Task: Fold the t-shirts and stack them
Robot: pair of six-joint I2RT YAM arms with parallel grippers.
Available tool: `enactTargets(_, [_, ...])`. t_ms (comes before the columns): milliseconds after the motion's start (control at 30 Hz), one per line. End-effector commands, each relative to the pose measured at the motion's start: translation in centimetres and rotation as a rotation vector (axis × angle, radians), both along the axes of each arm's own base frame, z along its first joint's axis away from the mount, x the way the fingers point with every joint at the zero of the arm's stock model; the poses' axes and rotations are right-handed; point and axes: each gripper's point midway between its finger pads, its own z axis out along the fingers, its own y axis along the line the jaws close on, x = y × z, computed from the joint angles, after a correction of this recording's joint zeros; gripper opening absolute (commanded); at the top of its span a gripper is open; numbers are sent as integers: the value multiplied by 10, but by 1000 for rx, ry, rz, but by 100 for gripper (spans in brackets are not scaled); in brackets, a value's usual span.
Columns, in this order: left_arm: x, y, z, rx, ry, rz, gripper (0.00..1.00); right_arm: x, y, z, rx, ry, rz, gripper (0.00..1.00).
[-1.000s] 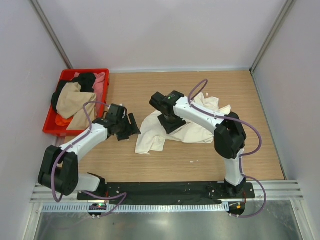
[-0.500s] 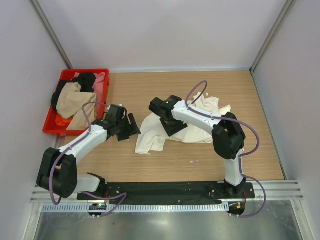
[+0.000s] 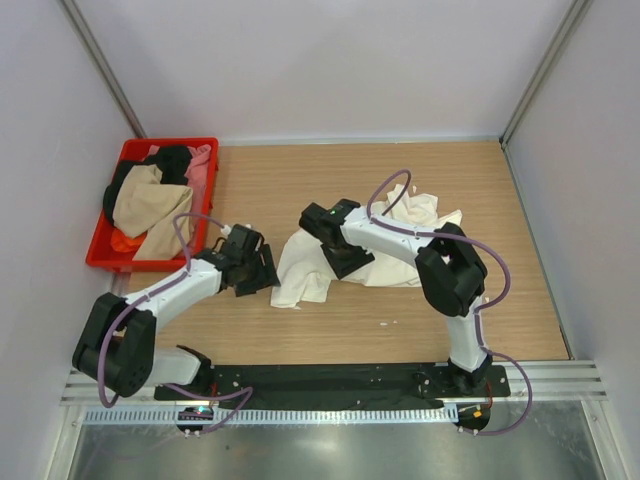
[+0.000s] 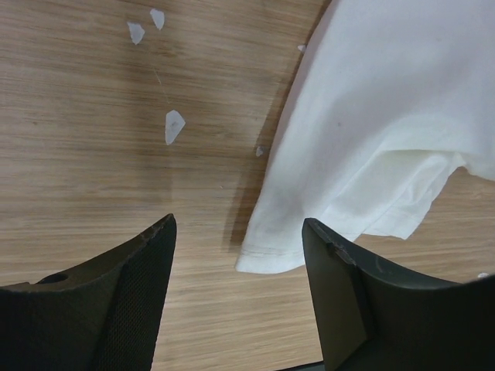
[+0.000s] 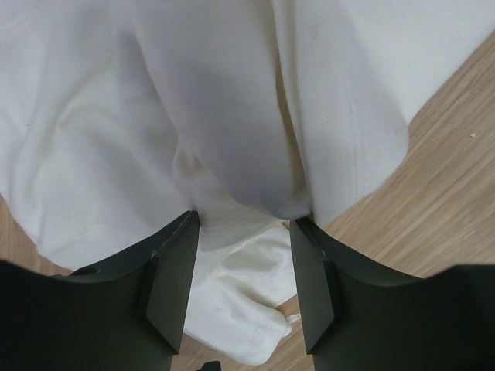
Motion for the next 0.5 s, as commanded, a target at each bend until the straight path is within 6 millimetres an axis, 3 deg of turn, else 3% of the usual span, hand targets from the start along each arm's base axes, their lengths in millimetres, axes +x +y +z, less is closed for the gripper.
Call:
enactTargets(0, [5, 3, 2, 25, -42, 31, 67, -3, -1, -2, 3, 3, -3, 56])
enactTargets(167, [0, -4, -9, 1, -11, 24, 59, -2, -6, -7, -25, -2, 6, 56])
enactTargets(300, [-4, -15, -15, -54, 15, 8, 41, 4, -12, -7, -61, -37, 39, 51])
enactTargets(467, [-4, -22, -13, -86, 18, -2, 16, 1, -32, -5, -146, -39, 70, 27])
